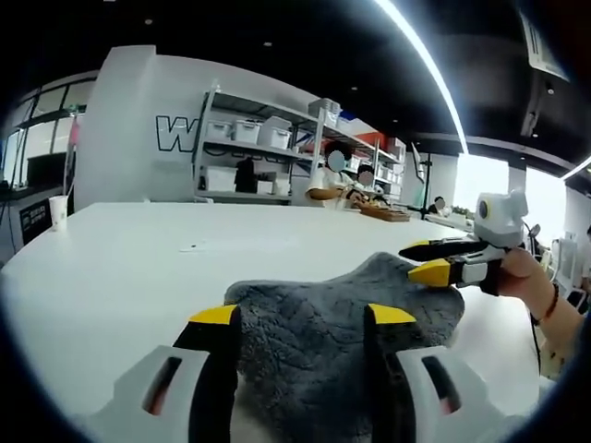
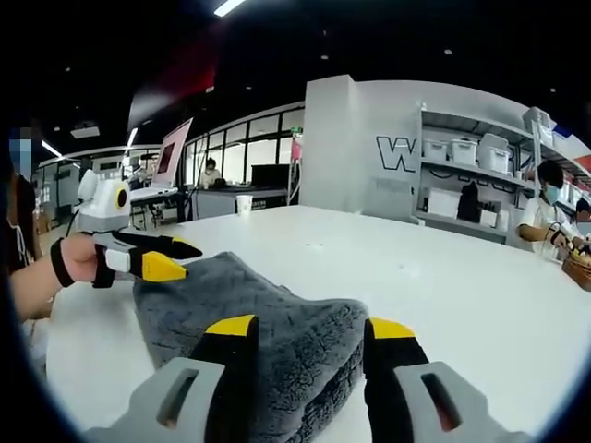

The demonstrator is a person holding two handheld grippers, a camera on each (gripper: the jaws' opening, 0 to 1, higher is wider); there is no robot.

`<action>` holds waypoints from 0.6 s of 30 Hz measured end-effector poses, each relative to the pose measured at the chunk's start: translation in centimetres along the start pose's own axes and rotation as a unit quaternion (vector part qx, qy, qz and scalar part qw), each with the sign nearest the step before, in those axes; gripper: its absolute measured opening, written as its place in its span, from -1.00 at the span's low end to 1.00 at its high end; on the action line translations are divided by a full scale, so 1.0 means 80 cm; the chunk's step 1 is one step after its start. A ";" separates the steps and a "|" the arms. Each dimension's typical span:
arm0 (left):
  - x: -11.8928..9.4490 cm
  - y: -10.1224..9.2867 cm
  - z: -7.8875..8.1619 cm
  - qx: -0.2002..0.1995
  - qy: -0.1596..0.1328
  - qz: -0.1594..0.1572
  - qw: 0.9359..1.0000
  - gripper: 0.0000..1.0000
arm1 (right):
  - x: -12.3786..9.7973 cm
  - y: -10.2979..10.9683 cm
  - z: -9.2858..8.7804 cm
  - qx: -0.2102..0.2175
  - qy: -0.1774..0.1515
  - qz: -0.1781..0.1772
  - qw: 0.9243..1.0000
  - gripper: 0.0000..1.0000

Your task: Open the folded towel by lifting each exposed corner and separating the folded layers until the towel lies flat within the target outline without major curled edges

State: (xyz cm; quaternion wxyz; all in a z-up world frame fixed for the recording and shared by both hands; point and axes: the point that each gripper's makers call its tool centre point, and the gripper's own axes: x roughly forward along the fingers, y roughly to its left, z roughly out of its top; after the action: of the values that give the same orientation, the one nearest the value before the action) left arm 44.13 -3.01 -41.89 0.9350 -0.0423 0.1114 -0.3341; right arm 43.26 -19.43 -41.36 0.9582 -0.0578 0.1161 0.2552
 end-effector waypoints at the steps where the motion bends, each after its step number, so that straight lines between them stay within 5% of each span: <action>1: 0.001 0.000 0.001 0.000 -0.001 -0.001 1.000 0.04 | 0.001 0.000 0.000 0.003 0.000 0.001 1.000 -0.19; 18: 0.011 0.014 0.000 0.002 0.002 0.019 1.000 0.02 | 0.006 -0.003 -0.002 0.017 0.004 -0.010 1.000 -0.22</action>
State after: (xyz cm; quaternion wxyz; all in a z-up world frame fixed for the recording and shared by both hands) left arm 45.47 -2.73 -42.20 0.9410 -0.0374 0.1129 -0.3168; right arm 43.75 -19.45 -41.63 0.9612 -0.0436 0.1231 0.2429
